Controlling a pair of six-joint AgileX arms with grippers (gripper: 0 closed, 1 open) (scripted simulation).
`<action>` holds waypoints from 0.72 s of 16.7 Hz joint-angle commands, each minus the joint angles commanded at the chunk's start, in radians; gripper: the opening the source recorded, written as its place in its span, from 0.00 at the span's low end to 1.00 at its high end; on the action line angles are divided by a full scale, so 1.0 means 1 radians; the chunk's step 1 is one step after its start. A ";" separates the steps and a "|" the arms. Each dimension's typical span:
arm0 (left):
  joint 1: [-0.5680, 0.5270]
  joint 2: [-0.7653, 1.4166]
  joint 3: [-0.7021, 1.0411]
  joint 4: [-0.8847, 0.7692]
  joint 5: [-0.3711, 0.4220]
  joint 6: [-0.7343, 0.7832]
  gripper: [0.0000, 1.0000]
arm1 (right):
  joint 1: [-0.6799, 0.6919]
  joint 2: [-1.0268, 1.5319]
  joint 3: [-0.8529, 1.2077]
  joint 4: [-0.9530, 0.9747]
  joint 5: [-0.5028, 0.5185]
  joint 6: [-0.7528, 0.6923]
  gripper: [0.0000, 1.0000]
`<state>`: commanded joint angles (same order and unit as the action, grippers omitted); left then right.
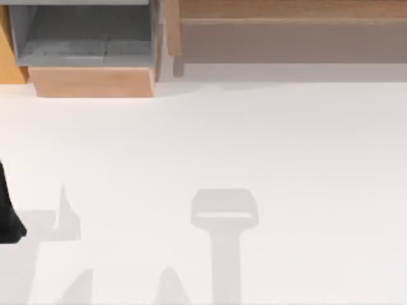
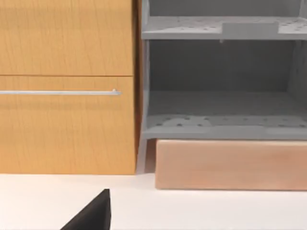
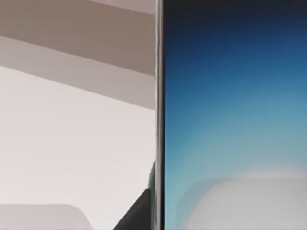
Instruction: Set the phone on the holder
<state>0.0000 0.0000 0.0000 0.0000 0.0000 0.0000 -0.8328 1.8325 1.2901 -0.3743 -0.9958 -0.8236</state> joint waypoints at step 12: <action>0.000 0.000 0.000 0.000 0.000 0.000 1.00 | 0.000 0.000 0.000 0.000 0.000 0.000 0.75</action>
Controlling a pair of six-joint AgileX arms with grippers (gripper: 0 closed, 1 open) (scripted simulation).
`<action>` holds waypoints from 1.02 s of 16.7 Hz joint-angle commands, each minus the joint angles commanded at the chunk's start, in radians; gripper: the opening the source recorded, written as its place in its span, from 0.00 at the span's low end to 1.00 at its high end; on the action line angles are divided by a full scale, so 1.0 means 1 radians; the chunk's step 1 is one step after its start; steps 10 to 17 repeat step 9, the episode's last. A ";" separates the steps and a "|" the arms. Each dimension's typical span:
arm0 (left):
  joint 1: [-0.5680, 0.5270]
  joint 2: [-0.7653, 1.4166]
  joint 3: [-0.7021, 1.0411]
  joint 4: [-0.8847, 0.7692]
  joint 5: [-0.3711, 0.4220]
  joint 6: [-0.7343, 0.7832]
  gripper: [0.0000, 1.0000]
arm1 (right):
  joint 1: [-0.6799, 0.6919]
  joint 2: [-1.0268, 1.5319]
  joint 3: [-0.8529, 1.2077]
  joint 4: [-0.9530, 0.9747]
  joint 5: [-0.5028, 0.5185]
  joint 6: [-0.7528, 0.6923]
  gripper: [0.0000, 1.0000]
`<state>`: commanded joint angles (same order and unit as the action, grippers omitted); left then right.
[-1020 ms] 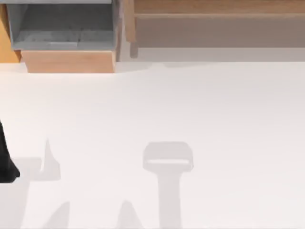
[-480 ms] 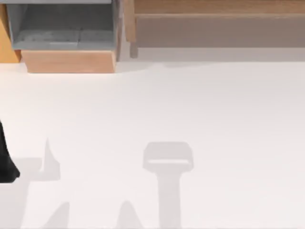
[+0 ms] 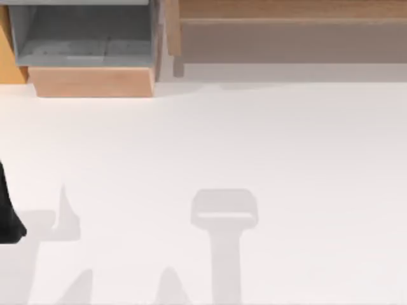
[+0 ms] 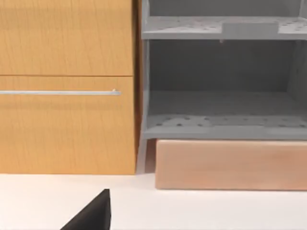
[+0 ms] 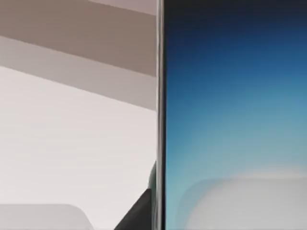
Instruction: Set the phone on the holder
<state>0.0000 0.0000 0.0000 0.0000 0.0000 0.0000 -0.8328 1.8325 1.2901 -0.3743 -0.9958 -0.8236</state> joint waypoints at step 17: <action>0.000 0.000 0.000 0.000 0.000 0.000 1.00 | 0.000 0.000 0.000 0.000 0.000 0.000 1.00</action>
